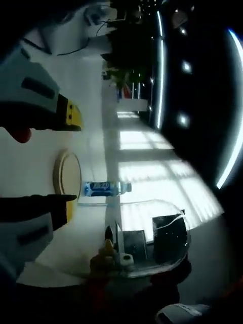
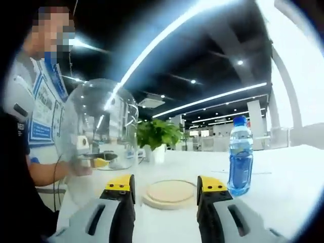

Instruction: Open the cover put in the Mizone put the cover back on

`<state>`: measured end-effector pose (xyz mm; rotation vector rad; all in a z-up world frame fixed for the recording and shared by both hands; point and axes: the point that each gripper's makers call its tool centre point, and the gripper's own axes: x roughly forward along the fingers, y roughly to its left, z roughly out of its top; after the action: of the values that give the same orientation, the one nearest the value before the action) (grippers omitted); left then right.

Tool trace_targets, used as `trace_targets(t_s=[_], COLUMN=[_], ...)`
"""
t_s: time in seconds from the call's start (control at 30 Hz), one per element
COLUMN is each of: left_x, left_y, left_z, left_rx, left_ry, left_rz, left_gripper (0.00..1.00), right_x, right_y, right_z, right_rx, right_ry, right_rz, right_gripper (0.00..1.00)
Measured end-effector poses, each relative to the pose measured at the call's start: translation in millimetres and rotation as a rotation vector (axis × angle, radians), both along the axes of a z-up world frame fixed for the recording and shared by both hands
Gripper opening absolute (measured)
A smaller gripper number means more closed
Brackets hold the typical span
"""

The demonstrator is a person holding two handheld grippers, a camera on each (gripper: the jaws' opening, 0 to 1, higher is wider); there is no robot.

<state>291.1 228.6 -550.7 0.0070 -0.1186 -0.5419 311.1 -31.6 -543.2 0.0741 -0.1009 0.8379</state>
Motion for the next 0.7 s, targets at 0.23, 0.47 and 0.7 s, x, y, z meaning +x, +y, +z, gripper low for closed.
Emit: trace_targets(t_s=[0.23, 0.47, 0.7], left_x=[0.3, 4.4, 3.4], left_y=[-0.6, 13.9, 15.8], left_z=[-16.5, -16.9, -16.5], left_rx=[0.023, -0.035, -0.055], left_ry=[0.021, 0.034, 0.034], left_rz=[0.014, 0.059, 0.067], left_gripper=[0.40, 0.35, 0.34], right_x=[6.6, 8.2, 8.7], right_y=[-3.4, -3.9, -5.3], right_z=[-17.9, -18.5, -23.7], right_rx=[0.012, -0.010, -0.066], right_ry=[0.061, 0.032, 0.012], right_rz=[-0.058, -0.076, -0.115], right_gripper=[0.42, 0.36, 0.33])
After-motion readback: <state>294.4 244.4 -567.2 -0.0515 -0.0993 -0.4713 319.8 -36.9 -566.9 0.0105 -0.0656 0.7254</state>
